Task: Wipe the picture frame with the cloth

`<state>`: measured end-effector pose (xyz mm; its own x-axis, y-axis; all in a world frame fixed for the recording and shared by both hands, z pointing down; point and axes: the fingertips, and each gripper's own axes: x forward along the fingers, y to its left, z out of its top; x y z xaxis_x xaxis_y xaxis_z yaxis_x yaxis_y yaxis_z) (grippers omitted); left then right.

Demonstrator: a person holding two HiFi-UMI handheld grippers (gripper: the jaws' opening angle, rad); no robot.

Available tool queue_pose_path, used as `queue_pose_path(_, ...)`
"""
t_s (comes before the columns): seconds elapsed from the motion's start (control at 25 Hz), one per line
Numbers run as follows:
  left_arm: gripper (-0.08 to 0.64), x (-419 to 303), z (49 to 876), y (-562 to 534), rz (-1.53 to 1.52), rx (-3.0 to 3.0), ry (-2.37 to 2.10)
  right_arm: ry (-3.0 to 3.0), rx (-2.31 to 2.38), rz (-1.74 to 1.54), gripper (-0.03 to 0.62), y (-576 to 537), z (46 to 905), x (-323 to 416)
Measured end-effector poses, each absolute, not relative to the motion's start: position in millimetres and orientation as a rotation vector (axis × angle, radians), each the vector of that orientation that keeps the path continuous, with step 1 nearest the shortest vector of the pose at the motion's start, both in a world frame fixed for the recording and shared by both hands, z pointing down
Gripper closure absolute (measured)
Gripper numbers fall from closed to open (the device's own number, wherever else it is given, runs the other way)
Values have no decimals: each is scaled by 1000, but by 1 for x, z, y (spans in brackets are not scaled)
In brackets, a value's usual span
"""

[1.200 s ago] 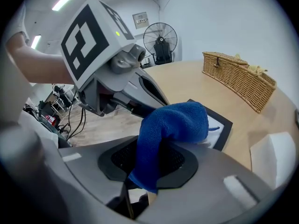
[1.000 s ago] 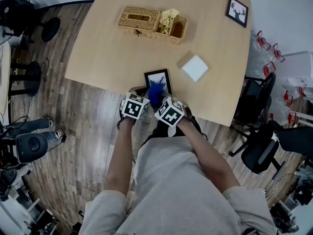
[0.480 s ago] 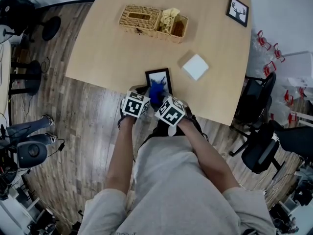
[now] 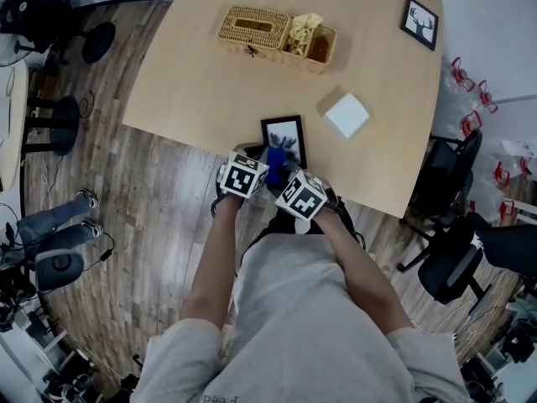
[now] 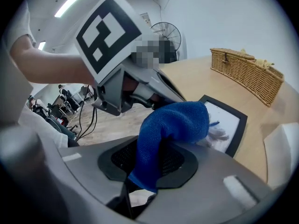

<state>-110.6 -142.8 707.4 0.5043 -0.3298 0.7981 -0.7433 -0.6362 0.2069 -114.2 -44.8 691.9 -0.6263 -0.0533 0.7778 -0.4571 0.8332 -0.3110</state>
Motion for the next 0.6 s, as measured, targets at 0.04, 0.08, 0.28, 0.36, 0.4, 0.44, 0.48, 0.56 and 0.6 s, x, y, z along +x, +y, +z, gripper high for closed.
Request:
queue_pose_path(0.04, 506, -111, 707, -143, 1011, 2213, -875, -2181, 365, 626, 489, -42, 693, -114)
queue_pose_path(0.08, 506, -110, 707, -143, 1013, 2216, -874, -2174, 364, 623, 489, -41, 695, -112)
queue_pose_path(0.28, 506, -111, 707, -142, 1025, 2223, -887, -2143, 418, 610, 489, -43, 695, -92)
queue_pose_path(0.36, 506, -109, 706, -141, 1032, 2229, -896, -2128, 451, 611, 489, -43, 696, -80)
queue_pose_path(0.4, 506, -108, 706, -141, 1040, 2239, -899, -2120, 469, 614, 489, -44, 697, -74)
queue_pose_path(0.44, 506, -107, 705, -142, 1050, 2251, -903, -2112, 487, 618, 489, -45, 697, -69)
queue_pose_path(0.48, 506, -106, 704, -142, 1059, 2259, -905, -2105, 503, 621, 489, -47, 698, -63)
queue_pose_path(0.56, 506, -104, 701, -143, 1069, 2261, -911, -2095, 530, 623, 489, -49, 697, -50)
queue_pose_path(0.6, 506, -104, 701, -143, 1066, 2258, -916, -2096, 545, 621, 489, -49, 695, -44)
